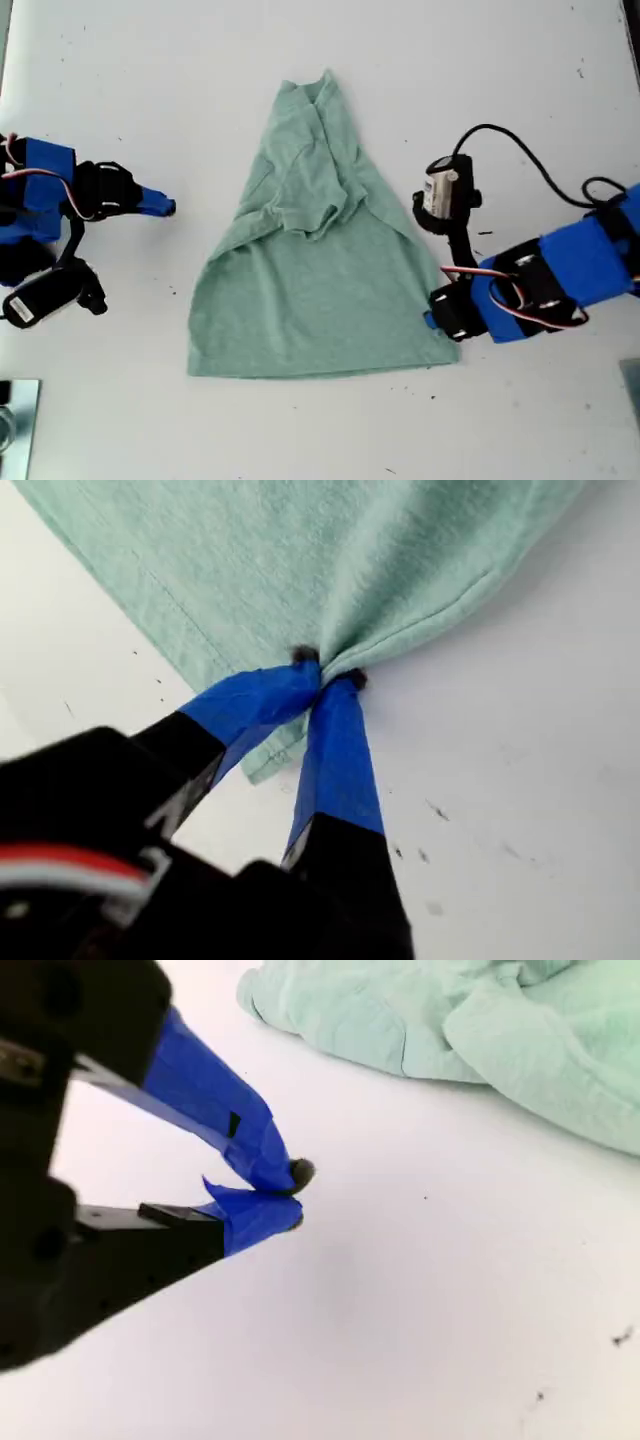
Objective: Fold t shirt
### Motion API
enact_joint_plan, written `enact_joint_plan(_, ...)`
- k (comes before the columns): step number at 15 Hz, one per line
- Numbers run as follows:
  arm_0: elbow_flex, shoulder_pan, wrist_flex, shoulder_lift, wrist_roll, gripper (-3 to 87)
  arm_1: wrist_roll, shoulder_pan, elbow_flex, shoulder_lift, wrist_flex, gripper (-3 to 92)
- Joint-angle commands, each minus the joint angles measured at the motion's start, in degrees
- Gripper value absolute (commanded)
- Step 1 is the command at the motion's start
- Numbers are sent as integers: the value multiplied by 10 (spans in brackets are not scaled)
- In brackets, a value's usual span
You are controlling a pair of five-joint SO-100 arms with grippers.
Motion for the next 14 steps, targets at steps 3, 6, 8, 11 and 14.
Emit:
enact_joint_plan(3,6,13,0,13,8,-2,-67,38,-158,177,348,2)
enact_joint_plan(6,7,12,1,16,10,-2,-133,54,-418,80,462,2)
enact_joint_plan(8,8,12,1,17,10,-2,-151,51,-516,-29,450,2)
enact_joint_plan(11,8,12,1,17,11,-2,-171,48,-609,-175,368,2)
enact_joint_plan(14,8,12,1,18,11,-2,-168,43,-581,-254,269,5)
